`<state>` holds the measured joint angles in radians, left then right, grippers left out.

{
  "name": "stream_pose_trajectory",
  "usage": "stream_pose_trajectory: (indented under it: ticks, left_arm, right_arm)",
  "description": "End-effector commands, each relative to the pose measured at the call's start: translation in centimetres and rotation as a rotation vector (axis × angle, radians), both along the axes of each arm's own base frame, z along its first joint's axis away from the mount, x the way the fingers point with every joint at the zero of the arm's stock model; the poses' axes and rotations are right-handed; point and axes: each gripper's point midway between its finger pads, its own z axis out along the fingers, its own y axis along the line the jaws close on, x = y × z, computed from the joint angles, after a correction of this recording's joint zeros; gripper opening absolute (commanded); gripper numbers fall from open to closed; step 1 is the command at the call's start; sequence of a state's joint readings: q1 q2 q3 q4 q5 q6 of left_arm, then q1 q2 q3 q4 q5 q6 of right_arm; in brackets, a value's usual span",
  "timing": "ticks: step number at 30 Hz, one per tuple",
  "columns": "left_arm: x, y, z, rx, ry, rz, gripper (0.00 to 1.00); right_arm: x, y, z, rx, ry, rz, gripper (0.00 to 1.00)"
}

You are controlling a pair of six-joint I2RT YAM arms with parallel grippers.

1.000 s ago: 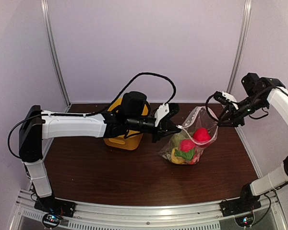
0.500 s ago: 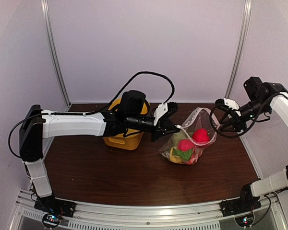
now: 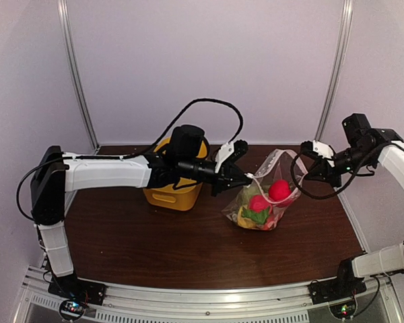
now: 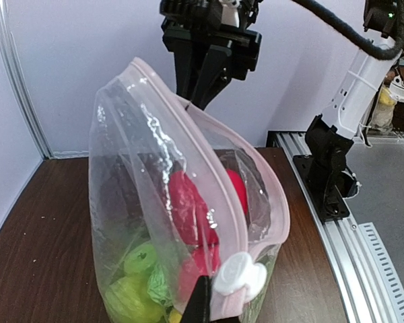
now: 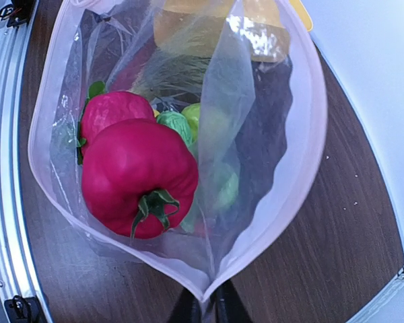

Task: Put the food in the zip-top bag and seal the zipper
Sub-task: Adjust the zipper food storage bag at the center of the board.

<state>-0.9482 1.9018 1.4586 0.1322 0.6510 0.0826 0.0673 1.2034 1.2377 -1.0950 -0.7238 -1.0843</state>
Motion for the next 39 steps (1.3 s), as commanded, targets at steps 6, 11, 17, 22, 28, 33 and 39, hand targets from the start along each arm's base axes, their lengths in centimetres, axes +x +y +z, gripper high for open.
stream_pose_trajectory:
  ticks: [6, 11, 17, 22, 28, 33, 39]
  left_arm:
    - [2.1, 0.8, 2.0, 0.045, 0.035, 0.073, 0.00]
    - [2.6, 2.5, 2.4, 0.121, 0.032, 0.162, 0.00]
    - [3.6, 2.1, 2.8, 0.086, 0.097, 0.230, 0.00]
    - [3.7, 1.3, 5.0, -0.005, 0.128, 0.220, 0.00]
    - [3.6, 0.5, 7.1, -0.115, 0.157, 0.195, 0.00]
    - [3.6, -0.1, 7.4, -0.145, 0.202, 0.185, 0.00]
    - [3.5, -0.1, 7.3, -0.127, 0.246, 0.188, 0.00]
  right_arm:
    - [1.7, -2.0, 4.7, -0.066, -0.178, -0.121, 0.00]
    - [3.7, -5.2, 8.1, -0.069, -0.216, -0.244, 0.00]
    - [3.0, -3.8, 6.2, 0.010, -0.105, -0.164, 0.00]
    - [-0.8, -2.0, 6.2, 0.012, -0.042, -0.023, 0.37]
    - [-1.6, 0.5, 12.1, 0.122, -0.194, -0.042, 0.62]
    - [0.1, 4.8, 13.7, 0.207, -0.185, -0.056, 0.59]
    - [0.9, 11.3, 12.8, 0.190, -0.191, -0.023, 0.52]
